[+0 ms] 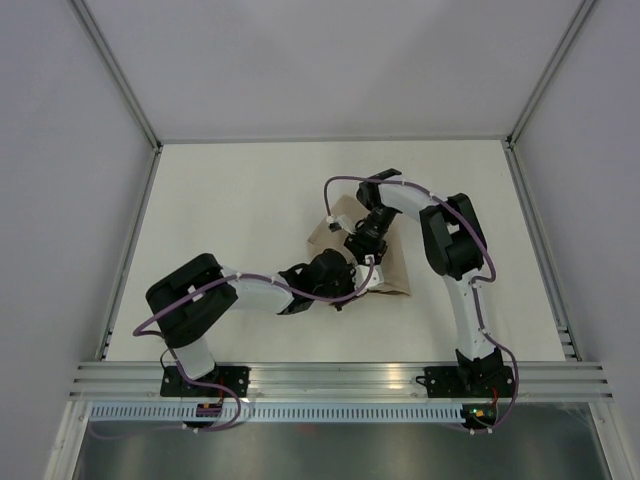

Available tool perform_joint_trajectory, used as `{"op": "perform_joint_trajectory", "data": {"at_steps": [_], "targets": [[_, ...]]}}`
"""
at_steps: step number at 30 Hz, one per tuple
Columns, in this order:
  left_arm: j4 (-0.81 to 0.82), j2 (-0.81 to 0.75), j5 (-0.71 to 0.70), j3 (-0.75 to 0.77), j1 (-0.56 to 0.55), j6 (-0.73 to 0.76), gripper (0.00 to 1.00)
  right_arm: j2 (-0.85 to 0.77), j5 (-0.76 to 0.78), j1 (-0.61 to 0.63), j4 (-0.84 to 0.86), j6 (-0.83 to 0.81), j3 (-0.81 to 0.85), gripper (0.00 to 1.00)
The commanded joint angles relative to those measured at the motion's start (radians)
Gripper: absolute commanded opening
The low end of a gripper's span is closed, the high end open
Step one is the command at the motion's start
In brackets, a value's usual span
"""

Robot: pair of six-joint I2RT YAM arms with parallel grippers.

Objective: Fold the napkin, place the utensils inside, and roll it up
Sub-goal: Roll the napkin at the center of the board.

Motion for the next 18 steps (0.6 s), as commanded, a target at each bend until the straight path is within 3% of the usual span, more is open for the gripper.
{"op": "perform_joint_trajectory", "data": {"at_steps": [1, 11, 18], "targets": [[-0.044, -0.019, 0.093, 0.012, 0.008, -0.074, 0.02, -0.064, 0.085, -0.057, 0.207, 0.021, -0.013, 0.52], [0.007, -0.045, 0.182, -0.018, 0.059, -0.129, 0.02, -0.24, 0.019, -0.217, 0.317, 0.054, -0.088, 0.53], [0.094, -0.067, 0.328, -0.051, 0.151, -0.212, 0.02, -0.524, 0.009, -0.228, 0.595, 0.053, -0.435, 0.5]]}}
